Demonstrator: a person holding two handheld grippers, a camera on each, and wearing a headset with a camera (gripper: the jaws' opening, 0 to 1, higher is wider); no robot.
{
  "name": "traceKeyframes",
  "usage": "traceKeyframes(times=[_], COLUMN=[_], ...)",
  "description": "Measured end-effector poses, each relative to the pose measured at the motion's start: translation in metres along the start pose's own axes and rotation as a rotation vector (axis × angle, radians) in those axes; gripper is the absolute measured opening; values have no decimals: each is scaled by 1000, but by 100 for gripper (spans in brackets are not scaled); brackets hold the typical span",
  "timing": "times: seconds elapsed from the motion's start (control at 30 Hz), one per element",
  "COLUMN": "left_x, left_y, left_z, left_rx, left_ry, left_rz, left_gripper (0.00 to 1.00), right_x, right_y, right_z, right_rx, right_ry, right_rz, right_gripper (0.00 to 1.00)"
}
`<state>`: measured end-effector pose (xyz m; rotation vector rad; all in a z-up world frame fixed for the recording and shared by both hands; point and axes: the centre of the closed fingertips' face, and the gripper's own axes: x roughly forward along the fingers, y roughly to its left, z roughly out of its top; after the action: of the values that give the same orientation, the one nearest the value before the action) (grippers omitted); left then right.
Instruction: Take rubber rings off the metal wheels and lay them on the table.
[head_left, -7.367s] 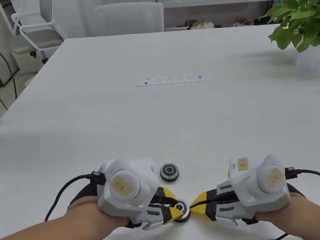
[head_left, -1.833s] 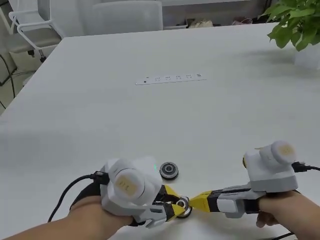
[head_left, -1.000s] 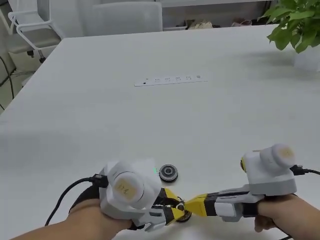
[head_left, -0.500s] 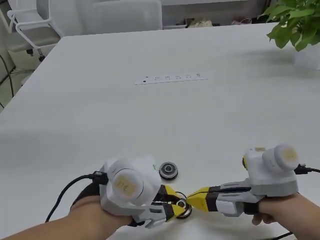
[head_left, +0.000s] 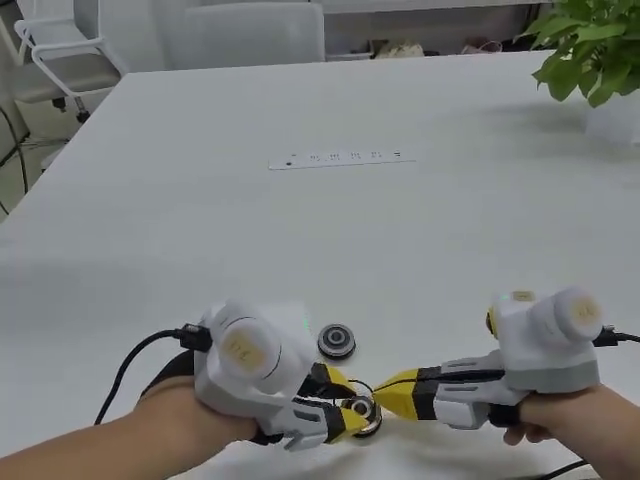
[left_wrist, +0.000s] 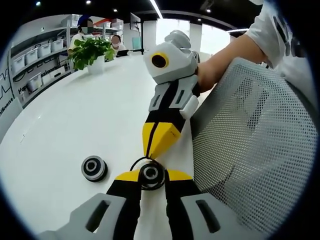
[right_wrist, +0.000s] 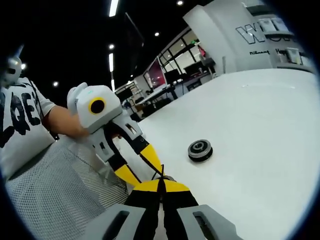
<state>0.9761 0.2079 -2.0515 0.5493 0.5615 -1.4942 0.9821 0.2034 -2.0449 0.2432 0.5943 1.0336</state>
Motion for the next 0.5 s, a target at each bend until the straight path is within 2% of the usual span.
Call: traceKeyframes(times=[0.1, 0.2, 0.3, 0.5], left_x=[-5, -11, -19, -33], left_y=[0, 0, 0, 0], left_z=[3, 9, 13, 12], left_rx=[10, -39, -52, -53], left_ry=[1, -30, -53, -58], left_rz=[-2, -13, -10, 2], left_gripper=[13, 14, 18, 23], right_x=[0, -1, -3, -6], right_y=[3, 5, 7, 10], right_z=[1, 3, 5, 9], right_rx=[0, -4, -2, 0], right_ry=[-1, -2, -9, -17], right_rz=[8, 16, 21, 25], right_gripper=[0, 0, 0, 0])
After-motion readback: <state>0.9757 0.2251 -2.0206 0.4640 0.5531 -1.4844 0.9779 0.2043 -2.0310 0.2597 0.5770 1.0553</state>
